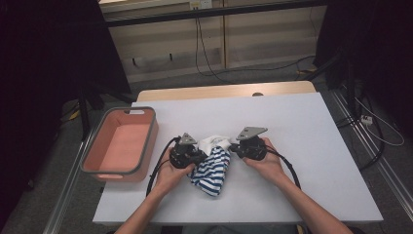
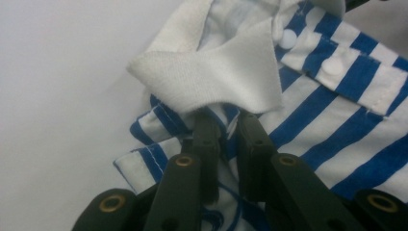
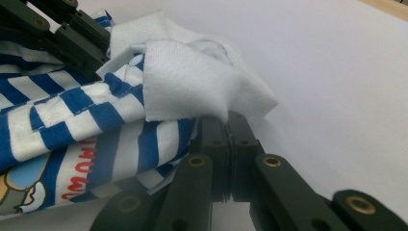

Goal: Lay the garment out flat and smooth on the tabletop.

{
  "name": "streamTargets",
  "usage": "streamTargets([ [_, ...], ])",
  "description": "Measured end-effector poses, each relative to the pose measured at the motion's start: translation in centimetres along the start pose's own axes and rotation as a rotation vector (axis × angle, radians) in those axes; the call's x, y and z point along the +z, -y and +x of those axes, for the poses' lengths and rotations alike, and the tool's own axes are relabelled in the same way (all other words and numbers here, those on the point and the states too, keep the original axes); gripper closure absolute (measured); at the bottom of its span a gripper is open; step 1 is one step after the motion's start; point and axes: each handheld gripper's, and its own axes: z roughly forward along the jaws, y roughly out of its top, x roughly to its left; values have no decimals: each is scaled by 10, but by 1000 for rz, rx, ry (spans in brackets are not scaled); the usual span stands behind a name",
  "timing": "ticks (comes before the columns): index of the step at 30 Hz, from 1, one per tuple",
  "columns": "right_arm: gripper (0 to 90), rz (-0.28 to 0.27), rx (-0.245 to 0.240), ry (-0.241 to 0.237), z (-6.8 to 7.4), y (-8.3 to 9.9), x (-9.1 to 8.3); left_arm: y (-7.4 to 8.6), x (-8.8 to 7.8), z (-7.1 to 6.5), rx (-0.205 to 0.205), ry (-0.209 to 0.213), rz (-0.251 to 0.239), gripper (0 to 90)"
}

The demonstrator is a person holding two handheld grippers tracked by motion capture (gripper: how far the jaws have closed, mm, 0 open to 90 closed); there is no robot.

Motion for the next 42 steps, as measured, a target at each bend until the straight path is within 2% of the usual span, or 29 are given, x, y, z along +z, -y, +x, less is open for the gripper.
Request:
streamTargets([
  [3, 894, -15, 1, 7, -2, -2, -3, -2, -6, -1, 5, -2, -28, 809],
  [5, 896, -47, 14, 22, -6, -5, -11, -6, -15, -1, -9, 0, -80, 811],
  [7, 897, -59, 18, 28, -7, -6, -13, -7, -18, 0, -6, 0, -96, 811],
  [8, 898, -80, 20, 37, -9, -8, -18, -10, -23, -1, -9, -2, -127, 812],
  [10, 899, -97, 24, 44, -10, -10, -23, -14, -28, -2, -8, -4, -155, 813],
  [11, 899, -105, 23, 50, -11, -11, -25, -14, -28, -2, -8, -4, -155, 812],
  [12, 900, -113, 25, 55, -11, -12, -27, -19, -35, -4, -20, 9, -194, 813],
  [13, 900, -113, 25, 55, -11, -12, -27, -19, -35, -4, -20, 9, -194, 813],
  [14, 900, -138, 22, 64, -11, -17, -32, -27, -44, -7, 5, 14, -231, 813],
  [15, 900, -138, 22, 64, -11, -17, -32, -27, -44, -7, 5, 14, -231, 813],
  [16, 900, -171, 9, 73, -10, -25, -40, -34, -54, -11, 18, 15, -271, 812],
  [19, 900, -204, 3, 84, -9, -33, -49, -38, -61, -15, 35, 10, -298, 812],
  [20, 900, -233, -3, 95, -9, -38, -57, -39, -65, -17, 46, -9, -312, 812],
  [21, 900, -233, -3, 95, -9, -38, -57, -39, -65, -17, 46, -9, -312, 812],
  [22, 900, -250, -8, 101, -9, -41, -65, -38, -66, -17, 54, -48, -295, 812],
  [24, 900, -262, -6, 101, -8, -42, -69, -37, -66, -14, 45, -66, -282, 812],
  [26, 900, -262, -8, 87, -6, -43, -69, -36, -66, -12, 32, -70, -276, 812],
  [27, 900, -262, -8, 87, -6, -43, -69, -35, -65, -9, 23, -78, -264, 812],
  [28, 892, -249, -9, 73, -3, -42, -63, -33, -62, -5, 12, -86, -228, 813],
  [29, 892, -249, -9, 73, -3, -42, -63, -33, -62, -5, 12, -86, -228, 813],
  [31, 854, -220, -4, 44, -2, -41, -54, -28, -54, 0, 5, -109, -188, 813],
  [32, 775, -193, -2, 44, -1, -36, -44, -22, -47, 6, -11, -123, -146, 814],
  [33, 775, -193, -2, 44, -1, -36, -44, -22, -47, 6, -11, -123, -146, 815],
  [34, 676, -167, 21, 46, -2, -32, -37, -17, -42, 11, -27, -139, -109, 815],
  [35, 676, -167, 21, 46, -2, -32, -37, -17, -42, 11, -27, -139, -109, 815],
  [36, 628, -150, 31, 39, -6, -28, -34, -13, -40, 15, -43, -141, -90, 815],
  [39, 597, -135, 44, 49, -9, -25, -32, -9, -39, 18, -41, -142, -69, 815],
  [40, 596, -103, 63, 48, -14, -21, -28, -5, -36, 18, -49, -144, -59, 815],
  [42, 600, -88, 67, 50, -16, -17, -25, -4, -35, 19, -44, -144, -48, 814],
])
